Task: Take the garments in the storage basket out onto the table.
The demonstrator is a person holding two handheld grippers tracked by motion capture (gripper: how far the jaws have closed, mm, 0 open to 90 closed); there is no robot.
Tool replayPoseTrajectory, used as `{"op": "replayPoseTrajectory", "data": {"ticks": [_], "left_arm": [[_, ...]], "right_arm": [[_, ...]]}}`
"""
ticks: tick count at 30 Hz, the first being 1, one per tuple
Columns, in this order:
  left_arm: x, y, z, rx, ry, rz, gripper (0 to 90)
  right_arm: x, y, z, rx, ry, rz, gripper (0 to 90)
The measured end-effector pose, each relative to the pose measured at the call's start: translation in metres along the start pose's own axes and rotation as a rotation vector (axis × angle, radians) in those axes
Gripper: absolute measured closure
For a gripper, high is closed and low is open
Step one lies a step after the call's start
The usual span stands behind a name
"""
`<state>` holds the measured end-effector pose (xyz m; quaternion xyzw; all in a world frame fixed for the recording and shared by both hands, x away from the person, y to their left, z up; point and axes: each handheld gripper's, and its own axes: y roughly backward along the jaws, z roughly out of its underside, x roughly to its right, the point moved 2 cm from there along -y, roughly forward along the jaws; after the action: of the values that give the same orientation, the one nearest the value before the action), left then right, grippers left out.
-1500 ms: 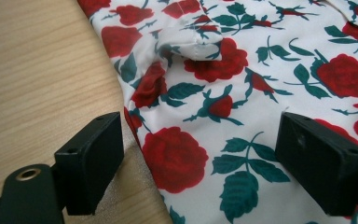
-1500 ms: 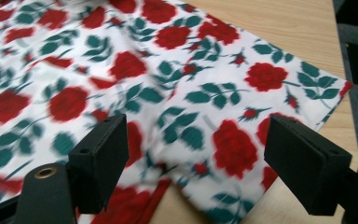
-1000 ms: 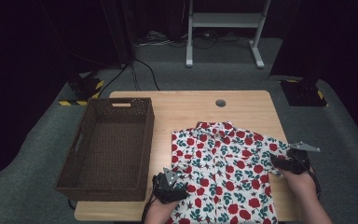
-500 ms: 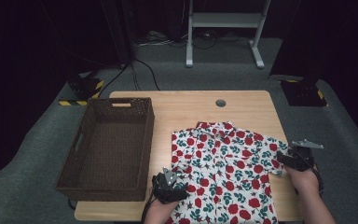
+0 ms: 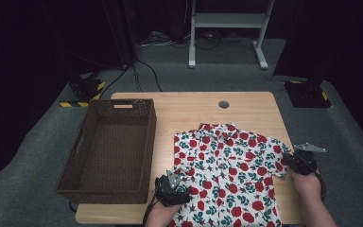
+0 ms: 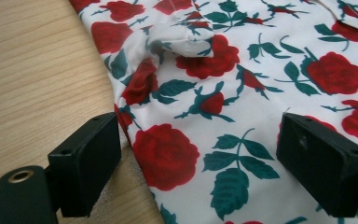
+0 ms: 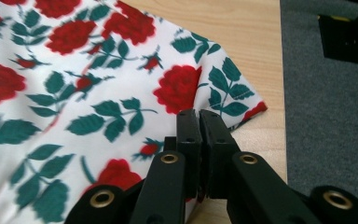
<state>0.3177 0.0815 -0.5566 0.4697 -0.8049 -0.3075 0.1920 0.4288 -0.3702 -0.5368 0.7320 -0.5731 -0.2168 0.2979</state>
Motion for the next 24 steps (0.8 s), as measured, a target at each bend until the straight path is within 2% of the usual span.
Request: {"op": "replayPoseTrajectory", "data": {"ticks": [3, 6, 9, 16, 24], "left_arm": [[-0.001, 0.002, -0.001, 0.006, -0.017, 0.013, 14.9], [-0.003, 0.003, -0.001, 0.009, -0.06, 0.018, 14.9], [-0.007, 0.002, 0.001, -0.009, -0.045, 0.031, 14.9], [-0.01, 0.003, 0.004, 0.007, -0.037, 0.035, 14.1], [-0.008, 0.003, 0.004, 0.003, -0.036, 0.02, 13.6]], "right_arm": [[-0.005, 0.008, -0.005, 0.027, 0.019, 0.003, 87.4], [-0.01, 0.017, -0.011, 0.053, 0.036, 0.004, 87.3], [-0.019, 0.025, -0.016, 0.077, 0.064, -0.004, 87.2], [-0.042, 0.034, -0.027, 0.11, 0.11, -0.026, 87.0], [-0.065, 0.029, -0.031, 0.108, 0.154, -0.05, 86.8]]}}
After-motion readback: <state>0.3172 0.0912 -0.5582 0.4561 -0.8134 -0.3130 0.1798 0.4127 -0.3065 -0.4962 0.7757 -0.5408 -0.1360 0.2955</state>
